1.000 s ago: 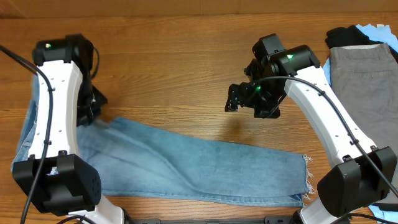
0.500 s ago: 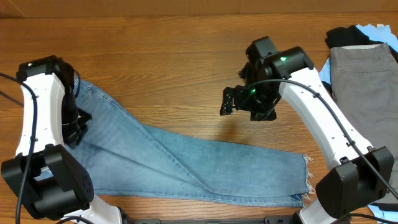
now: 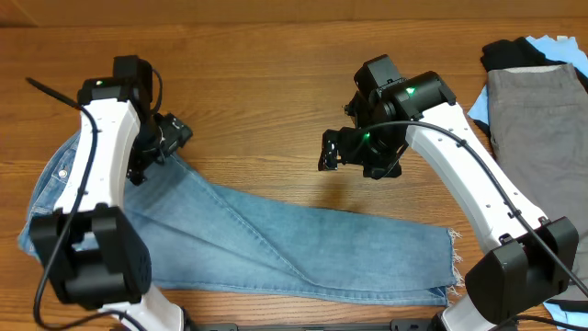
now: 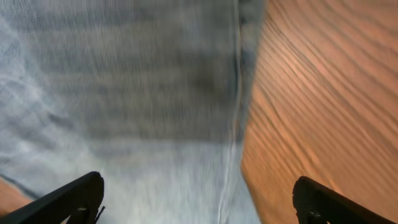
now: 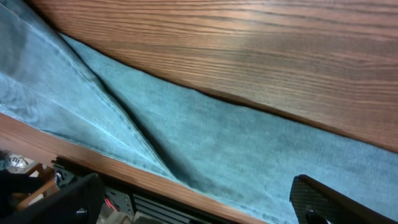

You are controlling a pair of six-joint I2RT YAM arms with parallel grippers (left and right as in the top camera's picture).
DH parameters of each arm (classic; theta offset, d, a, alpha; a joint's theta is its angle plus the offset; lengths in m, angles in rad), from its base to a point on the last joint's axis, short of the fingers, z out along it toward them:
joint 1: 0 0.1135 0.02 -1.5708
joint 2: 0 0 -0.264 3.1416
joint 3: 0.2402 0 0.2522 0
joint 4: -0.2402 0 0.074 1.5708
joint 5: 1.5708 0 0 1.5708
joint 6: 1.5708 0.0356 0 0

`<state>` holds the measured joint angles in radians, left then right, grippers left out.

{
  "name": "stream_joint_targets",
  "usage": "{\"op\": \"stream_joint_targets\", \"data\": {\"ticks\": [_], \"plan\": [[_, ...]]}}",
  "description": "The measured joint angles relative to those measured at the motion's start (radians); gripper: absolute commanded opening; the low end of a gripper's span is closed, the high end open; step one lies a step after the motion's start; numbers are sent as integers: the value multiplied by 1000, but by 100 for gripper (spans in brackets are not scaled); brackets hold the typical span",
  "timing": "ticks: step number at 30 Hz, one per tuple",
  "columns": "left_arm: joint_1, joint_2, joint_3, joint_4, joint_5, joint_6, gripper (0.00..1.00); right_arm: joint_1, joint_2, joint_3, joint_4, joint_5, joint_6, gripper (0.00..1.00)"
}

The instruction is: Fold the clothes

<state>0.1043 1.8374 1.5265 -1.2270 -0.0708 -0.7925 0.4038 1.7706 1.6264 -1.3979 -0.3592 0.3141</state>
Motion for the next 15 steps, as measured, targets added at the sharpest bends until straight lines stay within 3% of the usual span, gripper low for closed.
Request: {"op": "stream_joint_targets", "data": {"ticks": [5, 15], "plan": [[20, 129, 0, 55, -82, -67, 97, 0, 0, 0, -6, 0, 0, 100], [119, 216, 0, 116, -107, -69, 93, 0, 0, 0, 10, 0, -1, 100]]}}
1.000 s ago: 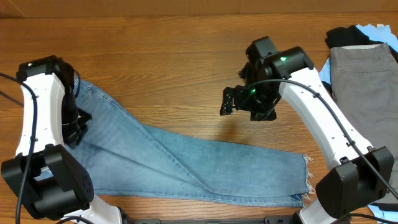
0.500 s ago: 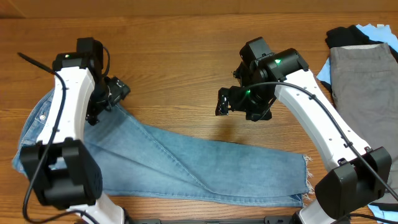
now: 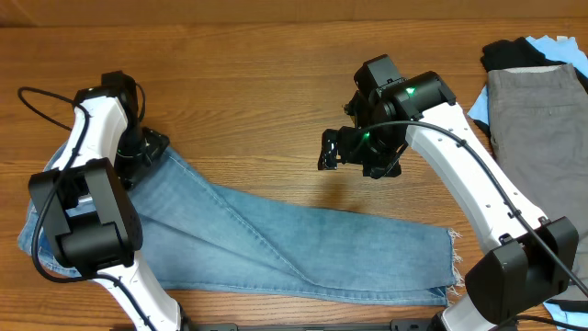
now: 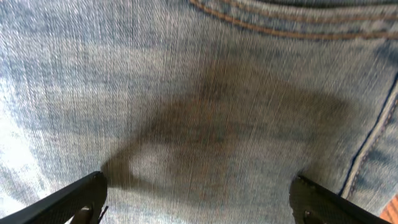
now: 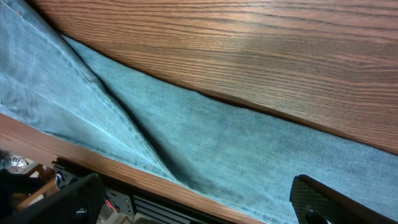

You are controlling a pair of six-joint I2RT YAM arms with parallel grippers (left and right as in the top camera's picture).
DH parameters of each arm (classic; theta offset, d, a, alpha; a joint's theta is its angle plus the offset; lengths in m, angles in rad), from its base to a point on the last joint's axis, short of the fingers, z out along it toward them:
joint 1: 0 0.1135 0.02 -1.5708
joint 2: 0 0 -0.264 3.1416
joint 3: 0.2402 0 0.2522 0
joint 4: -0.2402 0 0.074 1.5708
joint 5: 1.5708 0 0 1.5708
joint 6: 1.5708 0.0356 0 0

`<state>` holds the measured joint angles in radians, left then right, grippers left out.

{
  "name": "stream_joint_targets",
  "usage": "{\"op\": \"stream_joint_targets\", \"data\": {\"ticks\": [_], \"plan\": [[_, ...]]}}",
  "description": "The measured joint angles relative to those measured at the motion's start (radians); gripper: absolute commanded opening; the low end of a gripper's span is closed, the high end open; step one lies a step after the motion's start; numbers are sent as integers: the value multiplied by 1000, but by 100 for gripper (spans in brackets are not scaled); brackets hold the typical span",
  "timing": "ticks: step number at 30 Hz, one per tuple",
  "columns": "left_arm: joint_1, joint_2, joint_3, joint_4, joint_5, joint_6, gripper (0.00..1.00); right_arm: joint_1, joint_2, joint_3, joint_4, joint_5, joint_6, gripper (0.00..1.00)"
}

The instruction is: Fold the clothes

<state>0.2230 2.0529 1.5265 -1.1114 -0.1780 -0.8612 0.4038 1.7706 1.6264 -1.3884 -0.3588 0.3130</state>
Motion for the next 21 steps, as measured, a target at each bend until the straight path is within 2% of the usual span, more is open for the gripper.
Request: {"op": "stream_joint_targets", "data": {"ticks": [6, 12, 21], "plan": [[1, 1, 11, 4, 11, 38, 91, 0, 0, 0, 5, 0, 1, 100], [-5, 3, 116, -6, 43, 60, 93, 0, 0, 0, 15, 0, 1, 100], [-34, 5, 154, 106, 77, 64, 92, 0, 0, 0, 16, -1, 1, 100]]}}
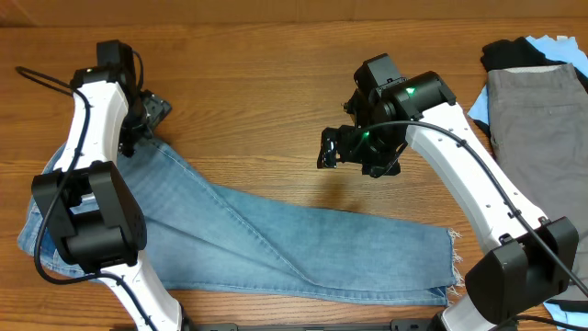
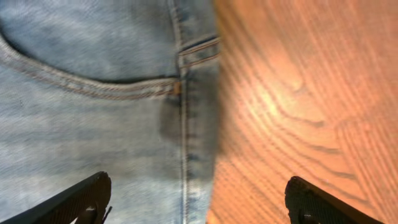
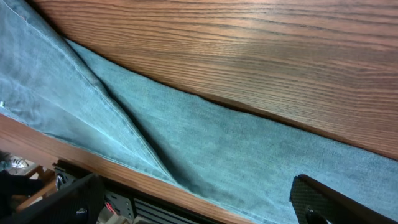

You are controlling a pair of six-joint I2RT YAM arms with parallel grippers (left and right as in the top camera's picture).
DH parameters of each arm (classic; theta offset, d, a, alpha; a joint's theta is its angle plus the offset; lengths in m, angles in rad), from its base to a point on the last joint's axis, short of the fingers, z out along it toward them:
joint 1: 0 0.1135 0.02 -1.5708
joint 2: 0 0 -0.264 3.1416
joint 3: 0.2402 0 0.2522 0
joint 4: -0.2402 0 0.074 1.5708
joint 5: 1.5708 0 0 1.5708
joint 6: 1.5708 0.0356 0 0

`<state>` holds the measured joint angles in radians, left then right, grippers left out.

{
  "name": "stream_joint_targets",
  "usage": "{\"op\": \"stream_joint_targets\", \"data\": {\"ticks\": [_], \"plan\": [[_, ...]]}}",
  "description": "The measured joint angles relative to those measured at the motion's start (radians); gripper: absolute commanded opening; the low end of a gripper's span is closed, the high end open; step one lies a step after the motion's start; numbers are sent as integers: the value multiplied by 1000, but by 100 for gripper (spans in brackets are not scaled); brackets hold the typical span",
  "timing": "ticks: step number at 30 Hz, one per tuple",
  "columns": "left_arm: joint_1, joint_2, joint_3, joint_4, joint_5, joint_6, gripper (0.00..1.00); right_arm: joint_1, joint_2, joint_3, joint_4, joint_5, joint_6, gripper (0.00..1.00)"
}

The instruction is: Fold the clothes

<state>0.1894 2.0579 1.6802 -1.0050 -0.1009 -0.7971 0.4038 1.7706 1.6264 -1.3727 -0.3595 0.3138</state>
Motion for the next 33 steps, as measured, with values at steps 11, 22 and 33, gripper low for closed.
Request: {"op": "stream_joint_targets", "data": {"ticks": [11, 22, 33], "plan": [[0, 66, 0, 4, 3, 8, 92, 0, 0, 0, 17, -37, 0, 100], [2, 77, 0, -52, -54, 14, 88, 0, 0, 0, 19, -45, 0, 100], [3, 109, 0, -51, -68, 15, 88, 0, 0, 0, 21, -45, 0, 100]]}}
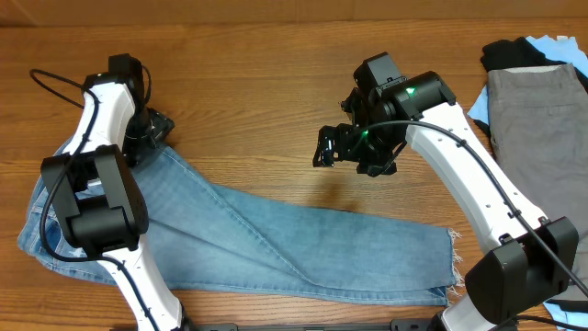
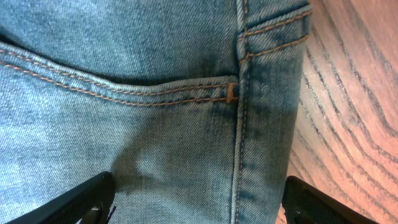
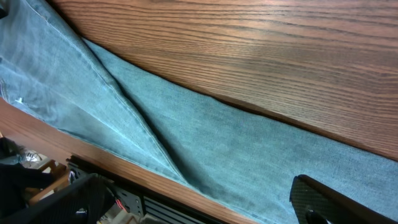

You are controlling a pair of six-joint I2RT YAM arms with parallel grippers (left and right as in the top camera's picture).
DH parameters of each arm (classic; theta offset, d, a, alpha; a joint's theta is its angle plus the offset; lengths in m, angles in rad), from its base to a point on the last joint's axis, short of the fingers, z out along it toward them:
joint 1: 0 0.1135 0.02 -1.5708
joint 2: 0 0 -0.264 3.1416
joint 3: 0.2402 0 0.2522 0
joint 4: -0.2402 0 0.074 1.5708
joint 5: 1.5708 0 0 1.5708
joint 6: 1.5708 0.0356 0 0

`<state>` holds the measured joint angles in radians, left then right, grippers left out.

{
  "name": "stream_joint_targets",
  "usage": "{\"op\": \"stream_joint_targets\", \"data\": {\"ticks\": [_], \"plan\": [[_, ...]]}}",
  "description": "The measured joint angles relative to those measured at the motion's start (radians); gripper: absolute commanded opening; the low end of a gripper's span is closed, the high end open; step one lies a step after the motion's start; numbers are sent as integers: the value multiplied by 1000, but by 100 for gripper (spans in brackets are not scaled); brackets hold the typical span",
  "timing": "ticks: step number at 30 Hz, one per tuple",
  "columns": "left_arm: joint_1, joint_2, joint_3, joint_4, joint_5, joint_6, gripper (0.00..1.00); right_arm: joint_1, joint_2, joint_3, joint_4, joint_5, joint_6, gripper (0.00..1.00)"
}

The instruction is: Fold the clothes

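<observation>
Light blue jeans (image 1: 276, 244) lie flat across the table, waist at the left, frayed hems at the right (image 1: 450, 267). My left gripper (image 1: 152, 129) hovers low over the waist's upper corner and is open. In the left wrist view (image 2: 199, 211) the pocket seam and its rivet (image 2: 231, 93) lie between the spread fingers (image 2: 81, 205), with nothing held. My right gripper (image 1: 342, 152) hangs open above bare wood, past the middle of the leg. The right wrist view (image 3: 205, 208) looks down on the folded leg (image 3: 205, 143) and the table's front edge.
A pile of clothes sits at the back right: grey trousers (image 1: 537, 119), a black garment (image 1: 510, 51) and something light blue (image 1: 556, 44). Bare wooden table (image 1: 266, 83) stretches between the arms. The left arm's cable (image 1: 55, 78) loops over the wood.
My left gripper has come down from the wood beside the waist corner onto the corner itself; the denim now fills its view. The right gripper has shifted slightly left. Both are still open.
First my left gripper stood open at the jeans' upper edge by the thigh. Then it was over plain denim nearer the waist, then past the waist corner over wood, and now above the pocket corner. The right gripper stayed open above the table; the jeans have not moved.
</observation>
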<state>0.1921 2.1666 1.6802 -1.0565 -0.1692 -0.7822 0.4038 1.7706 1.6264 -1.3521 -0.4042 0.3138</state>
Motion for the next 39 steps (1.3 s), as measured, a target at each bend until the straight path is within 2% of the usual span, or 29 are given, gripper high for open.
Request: {"op": "stream_joint_targets", "data": {"ticks": [4, 6, 7, 9, 13, 15, 20, 24, 28, 33, 35, 39], "plan": [[0, 1, 0, 7, 0, 0, 84, 0, 0, 0, -1, 0, 0, 100], [0, 1, 0, 4, 0, 1, 72, 0, 0, 0, 0, 0, 0, 100], [0, 1, 0, -1, 0, 3, 57, 0, 0, 0, 0, 0, 0, 100], [0, 1, 0, -23, -7, 5, 37, 0, 0, 0, -1, 0, 0, 100], [0, 1, 0, -65, -39, 9, 11, 0, 0, 0, 0, 0, 0, 100], [0, 1, 0, -82, -54, 8, 4, 0, 0, 0, 1, 0, 0, 100], [8, 1, 14, -192, -90, -4, 4, 0, 0, 0, 1, 0, 0, 100], [32, 1, 64, -359, -146, -64, 4, 3, 0, 0, 3, 0, 0, 100], [53, -9, 83, -446, -174, -102, 4, 17, 0, 0, 19, 0, 0, 100], [77, -86, 84, -550, -189, -136, 5, 37, 0, 0, 17, 0, 13, 99], [94, -149, 91, -603, -209, -144, 9, 46, 0, 0, 13, 0, 27, 97], [120, -183, 95, -631, -222, -125, 10, 76, 0, 0, 0, 3, 45, 96]]}}
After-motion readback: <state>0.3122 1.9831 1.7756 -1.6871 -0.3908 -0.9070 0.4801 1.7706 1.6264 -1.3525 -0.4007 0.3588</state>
